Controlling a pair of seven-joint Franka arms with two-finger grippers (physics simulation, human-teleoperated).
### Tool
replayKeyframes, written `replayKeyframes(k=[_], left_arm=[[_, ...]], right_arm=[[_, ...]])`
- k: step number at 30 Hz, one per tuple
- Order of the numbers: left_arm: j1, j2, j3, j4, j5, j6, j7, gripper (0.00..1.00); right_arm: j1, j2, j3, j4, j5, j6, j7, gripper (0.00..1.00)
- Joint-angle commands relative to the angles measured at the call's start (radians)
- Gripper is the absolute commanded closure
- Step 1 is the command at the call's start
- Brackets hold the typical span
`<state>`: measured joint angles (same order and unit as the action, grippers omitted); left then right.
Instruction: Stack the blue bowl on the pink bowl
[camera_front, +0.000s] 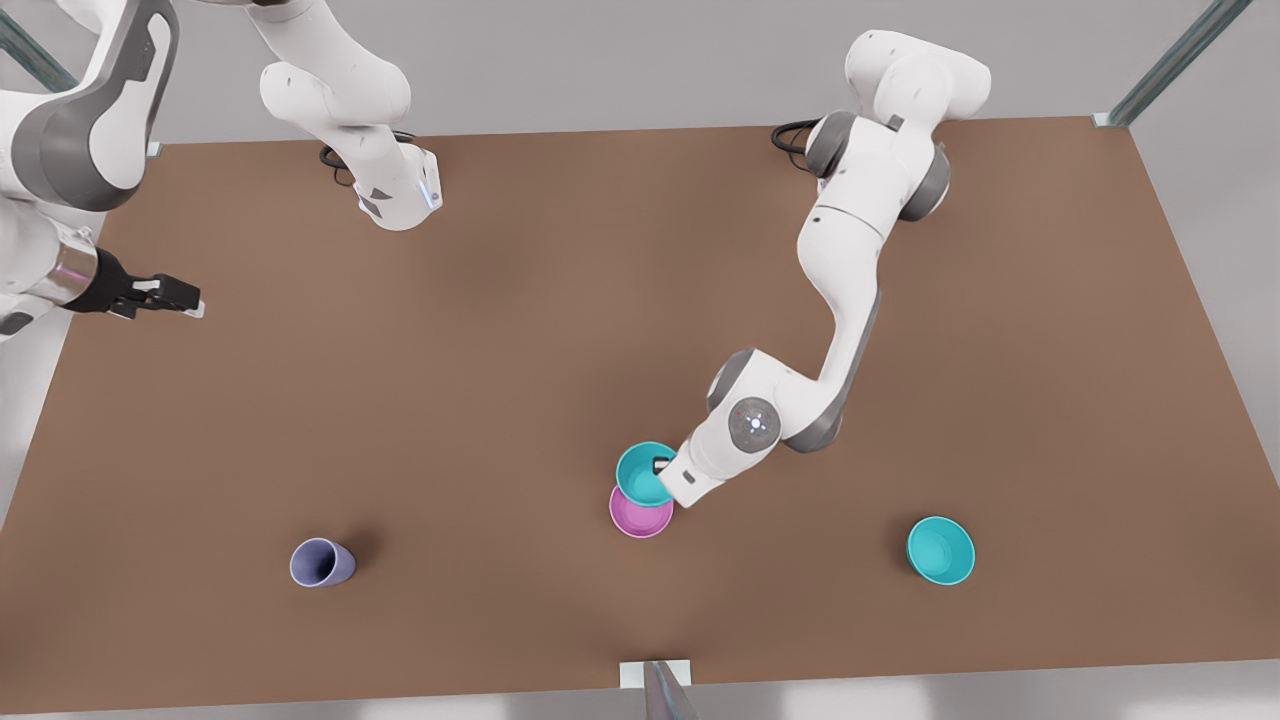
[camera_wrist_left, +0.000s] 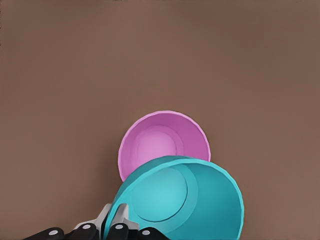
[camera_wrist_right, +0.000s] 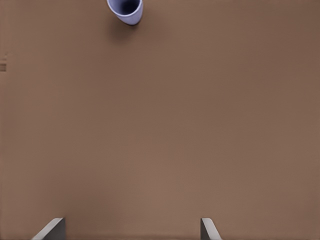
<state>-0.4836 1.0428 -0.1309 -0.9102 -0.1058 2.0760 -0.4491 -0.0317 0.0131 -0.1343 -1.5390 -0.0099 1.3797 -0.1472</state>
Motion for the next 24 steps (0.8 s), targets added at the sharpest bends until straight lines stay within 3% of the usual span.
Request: replayKeyframes(k=[1, 8, 24], left_arm=[[-0.001, 0.005, 0.001, 0.001, -0.005, 0.079, -0.367, 0.79], [-0.001, 0.025, -0.001, 0.001, -0.005, 0.116, -0.557, 0.79], [-0.004, 0.042, -0.007, -0.006, -0.008, 0.148, -0.566, 0.79]], right_arm=[[-0.053, -0.001, -0.005, 0.000, 0.001, -0.001, -0.029, 0.00], [-0.053, -0.001, -0.007, -0.009, 0.001, -0.001, -0.029, 0.00], [-0.047, 0.002, -0.013, -0.010, -0.007, 0.001, -0.029, 0.00]])
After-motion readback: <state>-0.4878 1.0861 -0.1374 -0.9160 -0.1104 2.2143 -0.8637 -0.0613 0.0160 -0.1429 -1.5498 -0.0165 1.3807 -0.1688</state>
